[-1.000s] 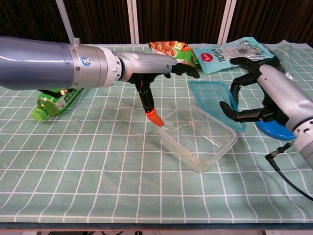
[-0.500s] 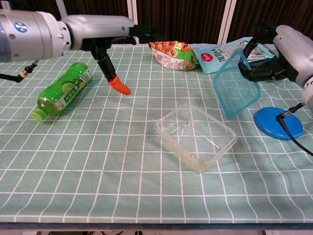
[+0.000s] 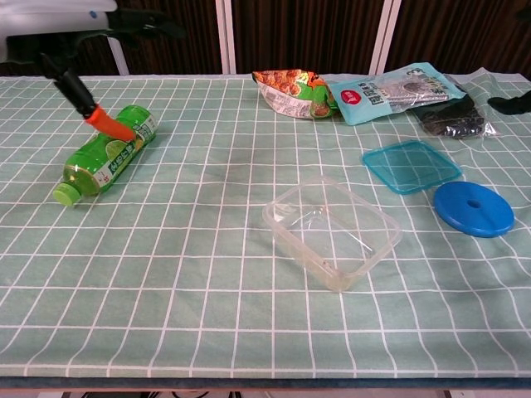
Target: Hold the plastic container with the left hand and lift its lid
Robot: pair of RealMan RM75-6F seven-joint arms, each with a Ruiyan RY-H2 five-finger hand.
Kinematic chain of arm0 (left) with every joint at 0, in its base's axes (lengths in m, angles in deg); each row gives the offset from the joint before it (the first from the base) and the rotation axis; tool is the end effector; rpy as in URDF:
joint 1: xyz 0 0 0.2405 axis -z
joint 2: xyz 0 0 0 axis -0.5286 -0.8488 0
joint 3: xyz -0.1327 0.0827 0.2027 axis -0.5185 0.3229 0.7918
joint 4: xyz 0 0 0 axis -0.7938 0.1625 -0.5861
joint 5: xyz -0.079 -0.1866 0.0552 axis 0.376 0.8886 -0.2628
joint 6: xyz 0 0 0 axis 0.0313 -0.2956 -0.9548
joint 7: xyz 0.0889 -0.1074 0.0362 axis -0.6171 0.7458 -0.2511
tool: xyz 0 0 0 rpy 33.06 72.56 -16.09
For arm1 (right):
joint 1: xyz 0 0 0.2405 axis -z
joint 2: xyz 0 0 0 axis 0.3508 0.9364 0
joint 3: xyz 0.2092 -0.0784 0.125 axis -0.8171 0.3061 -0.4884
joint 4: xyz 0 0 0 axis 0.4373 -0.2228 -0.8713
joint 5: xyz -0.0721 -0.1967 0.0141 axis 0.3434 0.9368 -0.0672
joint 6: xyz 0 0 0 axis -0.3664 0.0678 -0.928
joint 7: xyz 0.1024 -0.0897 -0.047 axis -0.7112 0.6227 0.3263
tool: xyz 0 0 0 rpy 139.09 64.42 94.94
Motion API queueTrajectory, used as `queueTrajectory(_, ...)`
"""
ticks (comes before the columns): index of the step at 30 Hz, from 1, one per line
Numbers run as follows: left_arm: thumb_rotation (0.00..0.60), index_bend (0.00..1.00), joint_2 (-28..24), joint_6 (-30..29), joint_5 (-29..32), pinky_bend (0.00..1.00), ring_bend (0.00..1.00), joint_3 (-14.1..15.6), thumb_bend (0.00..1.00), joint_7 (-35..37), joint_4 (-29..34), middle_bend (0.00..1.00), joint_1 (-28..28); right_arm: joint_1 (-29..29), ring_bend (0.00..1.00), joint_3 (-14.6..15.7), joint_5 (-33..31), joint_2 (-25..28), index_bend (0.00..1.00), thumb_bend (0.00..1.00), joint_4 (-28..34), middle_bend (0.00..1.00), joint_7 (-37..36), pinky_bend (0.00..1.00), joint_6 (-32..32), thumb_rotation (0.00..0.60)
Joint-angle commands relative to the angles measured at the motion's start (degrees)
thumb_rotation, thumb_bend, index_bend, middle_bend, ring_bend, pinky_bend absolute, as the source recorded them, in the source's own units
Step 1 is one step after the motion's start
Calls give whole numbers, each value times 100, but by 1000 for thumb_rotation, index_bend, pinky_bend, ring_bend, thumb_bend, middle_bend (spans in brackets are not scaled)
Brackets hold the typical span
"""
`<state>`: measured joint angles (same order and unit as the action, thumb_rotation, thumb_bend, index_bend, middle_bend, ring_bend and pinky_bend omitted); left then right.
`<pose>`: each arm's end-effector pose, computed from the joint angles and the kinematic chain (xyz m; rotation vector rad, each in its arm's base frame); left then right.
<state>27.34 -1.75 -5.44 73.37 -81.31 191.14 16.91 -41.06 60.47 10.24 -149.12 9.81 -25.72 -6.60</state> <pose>-0.1202 0.3163 0.0801 -1.9591 -0.9198 -1.0169 -0.2009 -0.3100 0.0827 1.1597 -0.9273 0.9378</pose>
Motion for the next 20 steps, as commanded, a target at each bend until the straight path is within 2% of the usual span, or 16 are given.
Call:
queueTrajectory(1, 600, 0, -204, -626, 126, 89, 0, 239, 0, -431, 317, 0, -500, 433, 0, 480, 410, 560, 0, 347, 381, 0, -116, 0, -200, 600)
queueTrajectory(7, 600, 0, -205, -1738, 63, 79, 0, 588, 0, -837, 611, 0, -1360, 1007, 0, 1119, 1271, 1384, 0, 334, 770, 0, -905, 0, -411, 600)
queueTrajectory(10, 600, 0, -215, -2283, -185, 65, 0, 832, 0, -816, 565, 0, -1880, 1356, 0, 1498, 1812, 1977, 0, 332, 829, 0, -1584, 0, -541, 600)
queueTrajectory(15, 600, 0, -133, -3091, -769, 57, 0, 1155, 0, -665, 200, 0, -2625, 1687, 0, 1823, 2392, 2574, 0, 328, 516, 0, -2403, 0, -819, 600)
queueTrajectory(20, 600, 0, 40, -3635, -1056, 29, 0, 1314, 0, -502, -277, 0, -3231, 1774, 0, 1876, 2478, 2724, 0, 319, 84, 0, -2877, 0, -921, 600)
